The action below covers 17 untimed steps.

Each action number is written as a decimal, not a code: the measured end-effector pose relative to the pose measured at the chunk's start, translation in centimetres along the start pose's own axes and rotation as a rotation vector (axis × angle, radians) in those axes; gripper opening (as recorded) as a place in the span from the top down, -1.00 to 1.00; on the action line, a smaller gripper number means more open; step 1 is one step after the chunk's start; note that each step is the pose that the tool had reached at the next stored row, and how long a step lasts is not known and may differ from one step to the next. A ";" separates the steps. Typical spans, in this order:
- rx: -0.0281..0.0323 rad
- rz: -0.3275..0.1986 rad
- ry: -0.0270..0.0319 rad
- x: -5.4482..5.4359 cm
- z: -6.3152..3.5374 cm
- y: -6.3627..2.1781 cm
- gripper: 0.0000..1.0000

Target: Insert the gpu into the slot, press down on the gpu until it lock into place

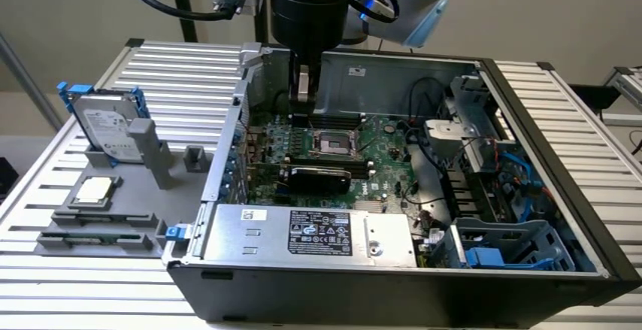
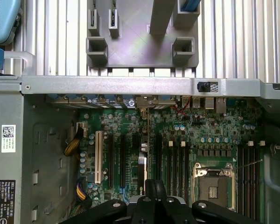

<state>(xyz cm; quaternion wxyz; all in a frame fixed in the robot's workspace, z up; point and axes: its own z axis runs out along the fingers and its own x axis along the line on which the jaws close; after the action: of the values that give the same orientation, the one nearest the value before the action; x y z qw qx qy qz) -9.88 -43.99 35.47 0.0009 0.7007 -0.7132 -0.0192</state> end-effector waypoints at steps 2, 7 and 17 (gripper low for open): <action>0.0000 0.000 0.0000 0.0 0.00 0.00 0.79; 0.0000 0.000 0.0000 0.0 0.00 0.00 0.79; 0.0000 0.000 0.0000 0.0 0.00 0.00 0.79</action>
<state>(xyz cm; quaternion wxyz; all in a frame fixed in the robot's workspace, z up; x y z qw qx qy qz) -9.88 -43.99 35.47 0.0008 0.7007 -0.7132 -0.0192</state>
